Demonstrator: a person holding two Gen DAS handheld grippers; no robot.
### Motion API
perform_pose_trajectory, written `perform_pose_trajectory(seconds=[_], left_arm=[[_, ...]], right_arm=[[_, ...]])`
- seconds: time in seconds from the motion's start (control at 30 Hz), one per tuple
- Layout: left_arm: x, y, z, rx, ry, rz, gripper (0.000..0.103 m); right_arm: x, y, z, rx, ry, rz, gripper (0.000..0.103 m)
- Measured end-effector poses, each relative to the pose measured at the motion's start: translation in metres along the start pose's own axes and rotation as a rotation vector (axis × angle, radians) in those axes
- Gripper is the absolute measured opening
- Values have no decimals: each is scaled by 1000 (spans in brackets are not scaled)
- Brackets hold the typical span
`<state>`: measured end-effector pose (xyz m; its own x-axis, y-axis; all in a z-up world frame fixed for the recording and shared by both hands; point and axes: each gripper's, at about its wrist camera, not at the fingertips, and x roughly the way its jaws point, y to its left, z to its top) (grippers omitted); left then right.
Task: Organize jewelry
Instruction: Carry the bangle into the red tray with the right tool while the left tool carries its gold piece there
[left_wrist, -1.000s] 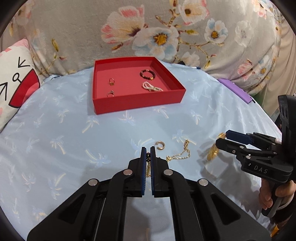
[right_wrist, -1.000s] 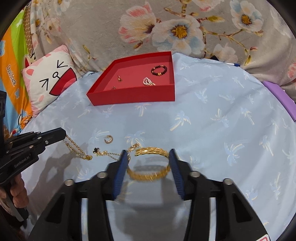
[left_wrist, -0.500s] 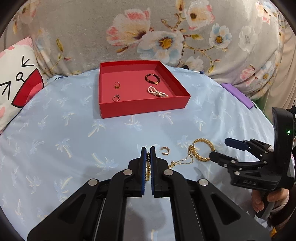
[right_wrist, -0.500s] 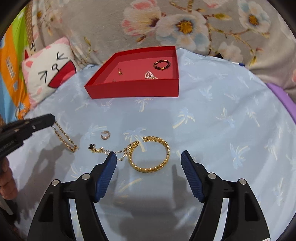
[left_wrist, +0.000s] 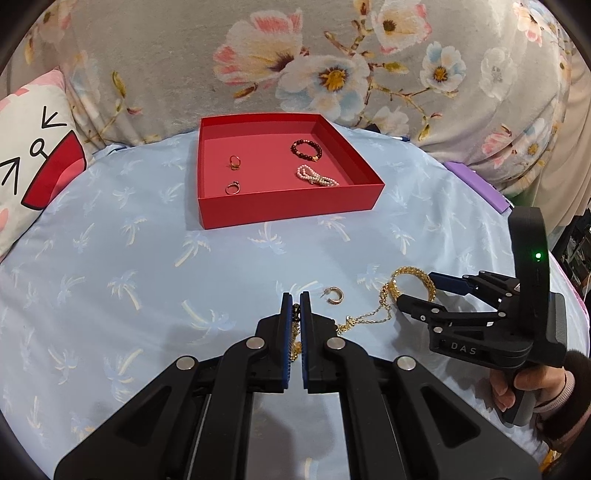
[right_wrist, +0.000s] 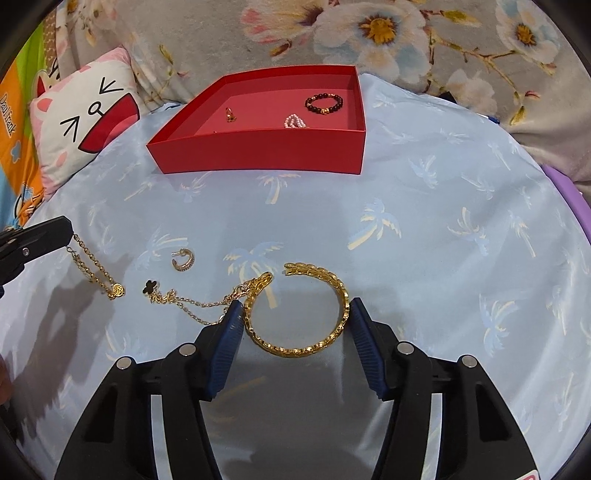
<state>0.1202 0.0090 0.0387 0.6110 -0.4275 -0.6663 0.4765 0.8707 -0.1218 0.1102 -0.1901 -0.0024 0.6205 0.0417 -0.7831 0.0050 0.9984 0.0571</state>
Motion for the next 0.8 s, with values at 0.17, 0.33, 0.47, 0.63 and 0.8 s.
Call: perform_pose_trajectory(seconds=[0.17,0.33,0.47,0.63,0.8], left_arm=[[0,5,5,-2,0,13,3],[1,14,24,-9,-11,27,3],[6,23,55,-5,-40,59,3],[15,35,107,-8,-101,105,3],[40,44,164,-3,-130,149,3]], right_arm=[[-11,-4,6,14,-26,14,57],[-23,-5,29,7,-59,45,57],[-28,-4,65,-10,-99,58,57],[-23,1,123,-28,-157,54,57],[8,1,180,-5,-140,77,57]])
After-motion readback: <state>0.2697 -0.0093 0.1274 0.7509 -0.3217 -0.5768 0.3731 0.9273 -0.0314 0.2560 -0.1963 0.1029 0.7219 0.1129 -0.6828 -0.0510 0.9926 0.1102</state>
